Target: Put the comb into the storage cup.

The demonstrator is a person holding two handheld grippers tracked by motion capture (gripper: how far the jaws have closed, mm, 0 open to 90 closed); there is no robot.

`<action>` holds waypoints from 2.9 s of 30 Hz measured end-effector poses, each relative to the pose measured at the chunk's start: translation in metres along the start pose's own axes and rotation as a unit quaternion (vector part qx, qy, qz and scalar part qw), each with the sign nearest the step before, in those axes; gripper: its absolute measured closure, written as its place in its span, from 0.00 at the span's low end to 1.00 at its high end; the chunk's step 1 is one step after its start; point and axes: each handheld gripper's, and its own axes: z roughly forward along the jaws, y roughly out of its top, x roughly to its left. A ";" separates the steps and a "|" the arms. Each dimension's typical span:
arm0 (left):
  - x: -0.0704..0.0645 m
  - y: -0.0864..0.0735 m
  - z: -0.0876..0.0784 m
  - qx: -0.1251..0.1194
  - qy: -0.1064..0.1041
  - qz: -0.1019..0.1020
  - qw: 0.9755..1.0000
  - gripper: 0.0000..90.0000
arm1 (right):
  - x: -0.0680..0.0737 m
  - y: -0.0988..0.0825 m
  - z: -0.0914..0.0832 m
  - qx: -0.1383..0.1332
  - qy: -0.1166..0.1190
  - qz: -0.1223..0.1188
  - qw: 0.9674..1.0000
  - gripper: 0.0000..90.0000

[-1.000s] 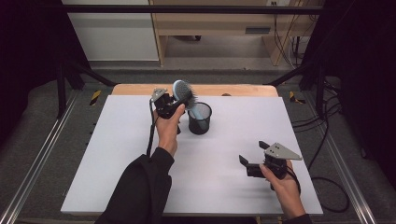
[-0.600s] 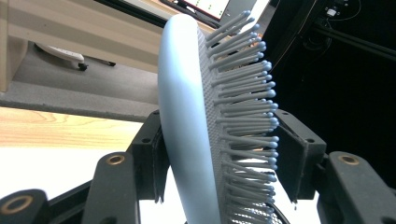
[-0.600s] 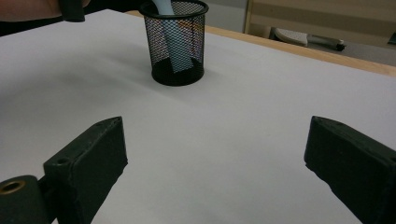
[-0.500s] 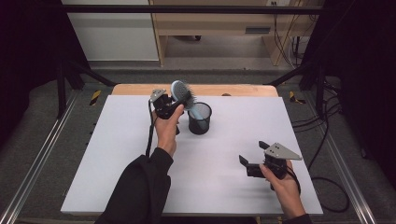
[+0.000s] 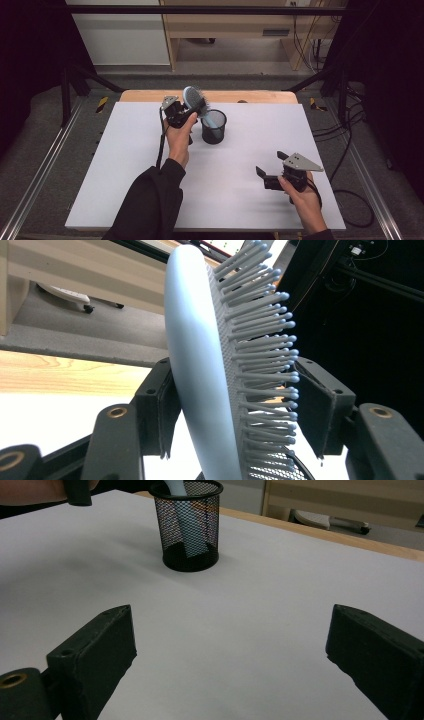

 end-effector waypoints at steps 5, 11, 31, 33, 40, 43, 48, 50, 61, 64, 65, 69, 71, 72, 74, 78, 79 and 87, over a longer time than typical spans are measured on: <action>0.000 -0.001 0.000 0.003 -0.002 -0.002 1.000 0.42 | 0.000 0.000 0.000 0.000 0.000 0.000 1.000 0.06; -0.002 -0.002 0.001 0.005 -0.002 0.006 1.000 0.38 | 0.000 0.000 0.000 0.000 0.000 0.000 1.000 0.06; -0.001 -0.003 0.001 0.010 0.016 0.006 1.000 0.15 | 0.000 0.000 0.000 0.001 0.000 -0.001 1.000 0.06; -0.002 -0.003 0.001 0.010 0.015 0.008 1.000 0.14 | 0.000 0.000 0.000 0.000 0.000 -0.002 1.000 0.06; -0.003 -0.003 0.001 0.011 0.010 0.012 1.000 0.14 | 0.000 0.000 0.000 0.001 0.001 -0.001 1.000 0.07; -0.003 -0.003 0.001 0.010 0.010 0.013 1.000 0.14 | 0.000 0.000 0.000 0.001 0.001 -0.002 1.000 0.06; -0.003 -0.003 0.001 0.010 0.009 0.014 1.000 0.14 | 0.000 0.000 0.001 0.001 0.001 -0.002 1.000 0.06; -0.003 -0.003 0.001 0.011 0.009 0.014 1.000 0.14 | 0.000 0.000 0.001 0.001 0.001 -0.002 1.000 0.06; -0.004 -0.004 0.000 0.011 0.006 0.020 1.000 0.13 | 0.000 0.000 0.001 0.002 0.001 0.000 1.000 0.06; -0.004 -0.004 0.000 0.010 0.007 0.022 1.000 0.14 | 0.000 0.000 0.001 0.002 0.001 0.000 1.000 0.06; -0.003 -0.004 0.000 0.010 0.007 0.022 1.000 0.14 | 0.000 0.000 0.001 0.002 0.001 0.000 1.000 0.06; -0.003 -0.004 -0.001 0.010 0.008 0.024 1.000 0.14 | 0.000 0.000 0.001 0.002 0.001 0.000 1.000 0.06; -0.004 -0.005 -0.001 0.009 0.008 0.026 1.000 0.14 | 0.000 0.000 0.001 0.002 0.001 0.001 1.000 0.06; -0.004 -0.005 -0.002 0.011 0.008 0.029 0.999 0.14 | 0.000 0.000 0.001 0.002 0.001 0.001 1.000 0.06; -0.004 -0.006 -0.002 0.011 0.007 0.031 0.999 0.14 | 0.000 0.000 0.001 0.002 0.001 0.001 1.000 0.06; -0.005 -0.007 -0.004 0.011 0.009 0.035 0.999 0.14 | 0.001 0.000 0.001 0.002 0.001 0.001 1.000 0.06; -0.005 -0.007 -0.004 0.012 0.010 0.036 0.999 0.14 | 0.001 0.000 0.001 0.002 0.001 0.001 1.000 0.06; -0.005 -0.008 -0.008 0.015 0.008 0.044 0.999 0.14 | 0.001 0.000 0.001 0.004 0.002 0.001 1.000 0.06</action>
